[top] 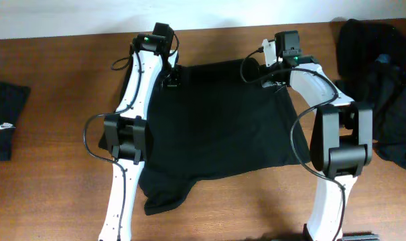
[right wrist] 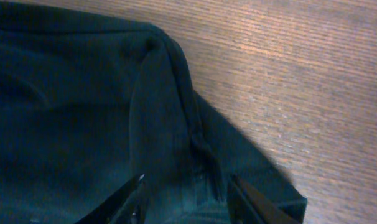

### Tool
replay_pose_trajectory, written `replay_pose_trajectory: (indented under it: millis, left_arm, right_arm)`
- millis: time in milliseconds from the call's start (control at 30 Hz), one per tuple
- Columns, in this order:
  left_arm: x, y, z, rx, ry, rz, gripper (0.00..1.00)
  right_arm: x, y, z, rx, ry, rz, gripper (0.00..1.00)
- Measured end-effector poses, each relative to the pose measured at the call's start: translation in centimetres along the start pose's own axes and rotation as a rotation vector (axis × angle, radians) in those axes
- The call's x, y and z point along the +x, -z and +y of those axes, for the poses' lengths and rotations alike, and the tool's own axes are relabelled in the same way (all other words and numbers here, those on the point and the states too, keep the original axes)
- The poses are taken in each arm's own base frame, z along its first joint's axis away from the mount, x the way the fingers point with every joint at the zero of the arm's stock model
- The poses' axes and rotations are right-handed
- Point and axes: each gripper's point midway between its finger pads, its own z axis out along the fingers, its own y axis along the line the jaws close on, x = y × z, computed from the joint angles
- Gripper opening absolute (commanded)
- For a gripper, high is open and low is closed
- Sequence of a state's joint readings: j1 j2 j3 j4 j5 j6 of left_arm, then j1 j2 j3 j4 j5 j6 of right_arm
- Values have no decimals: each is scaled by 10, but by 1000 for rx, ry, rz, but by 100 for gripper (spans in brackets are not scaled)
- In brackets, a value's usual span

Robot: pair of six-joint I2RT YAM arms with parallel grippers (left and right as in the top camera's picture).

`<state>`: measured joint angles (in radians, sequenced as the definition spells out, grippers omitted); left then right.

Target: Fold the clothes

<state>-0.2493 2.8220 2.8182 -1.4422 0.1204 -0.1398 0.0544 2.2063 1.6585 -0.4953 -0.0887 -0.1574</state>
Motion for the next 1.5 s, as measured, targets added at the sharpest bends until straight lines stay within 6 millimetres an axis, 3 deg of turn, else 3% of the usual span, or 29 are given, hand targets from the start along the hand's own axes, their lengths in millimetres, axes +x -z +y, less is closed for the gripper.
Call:
replay_pose_trajectory:
  millis: [267, 533, 733, 833, 1067, 1400, 1433, 1500]
  left_arm:
    - [0, 0, 0, 0, 0, 0, 99]
    - [-1, 0, 0, 0, 0, -3, 99]
    - [-1, 0, 0, 1, -1, -5, 99]
    - [-1, 0, 0, 1, -1, -5, 99]
    - [-1, 0, 0, 1, -1, -4, 99]
    - [-1, 0, 0, 1, -1, -4, 99]
    - [-1, 0, 0, 1, -1, -5, 99]
    - [-1, 0, 0, 1, -1, -5, 99]
  right_arm:
    - [14, -20, 1, -9, -3, 37, 45]
    - [15, -23, 2, -13, -5, 38, 20]
    - [13, -23, 1, -13, -3, 35, 13]
    - [5, -19, 0, -9, -2, 19, 5]
    - [-40, -2, -23, 103, 3, -95, 4]
    - [-54, 7, -65, 199, -38, -169, 4]
    - [-55, 8, -70, 205, -44, -175, 7]
    - [-57, 9, -78, 216, -58, -188, 61]
